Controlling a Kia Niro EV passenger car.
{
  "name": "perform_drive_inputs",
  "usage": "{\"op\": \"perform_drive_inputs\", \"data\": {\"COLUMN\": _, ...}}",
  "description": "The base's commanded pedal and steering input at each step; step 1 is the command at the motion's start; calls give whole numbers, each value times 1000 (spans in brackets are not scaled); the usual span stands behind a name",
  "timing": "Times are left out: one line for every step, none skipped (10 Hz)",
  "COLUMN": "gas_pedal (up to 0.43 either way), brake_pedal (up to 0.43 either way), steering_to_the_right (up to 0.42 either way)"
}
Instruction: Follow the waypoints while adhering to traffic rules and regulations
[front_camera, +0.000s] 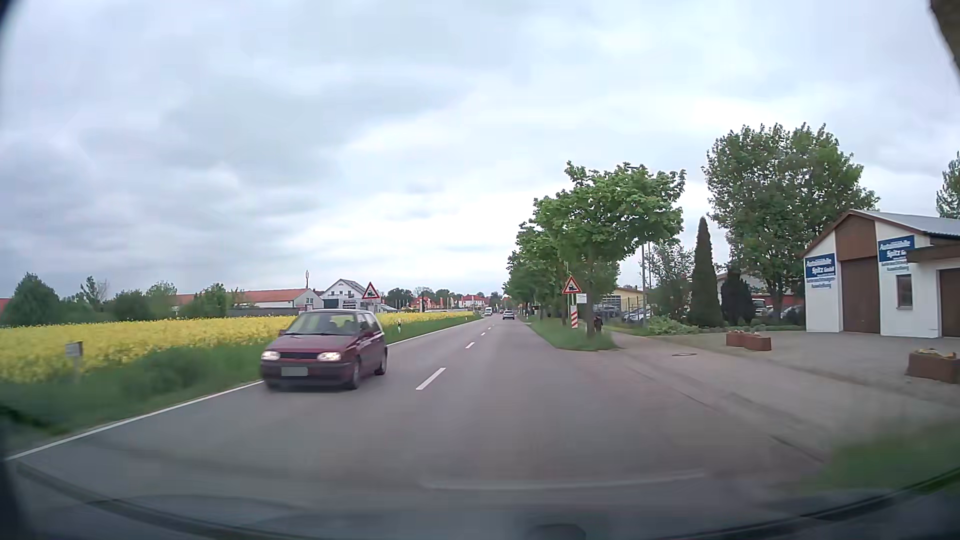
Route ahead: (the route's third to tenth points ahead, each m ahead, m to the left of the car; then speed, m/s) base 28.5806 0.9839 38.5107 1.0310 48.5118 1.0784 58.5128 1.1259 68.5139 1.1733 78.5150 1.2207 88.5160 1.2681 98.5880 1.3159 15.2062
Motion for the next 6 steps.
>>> {"op": "perform_drive_inputs", "data": {"gas_pedal": 150, "brake_pedal": 0, "steering_to_the_right": 0}}
{"op": "perform_drive_inputs", "data": {"gas_pedal": 150, "brake_pedal": 0, "steering_to_the_right": 1}}
{"op": "perform_drive_inputs", "data": {"gas_pedal": 150, "brake_pedal": 0, "steering_to_the_right": 1}}
{"op": "perform_drive_inputs", "data": {"gas_pedal": 150, "brake_pedal": 0, "steering_to_the_right": 1}}
{"op": "perform_drive_inputs", "data": {"gas_pedal": 150, "brake_pedal": 0, "steering_to_the_right": 1}}
{"op": "perform_drive_inputs", "data": {"gas_pedal": 150, "brake_pedal": 0, "steering_to_the_right": 1}}
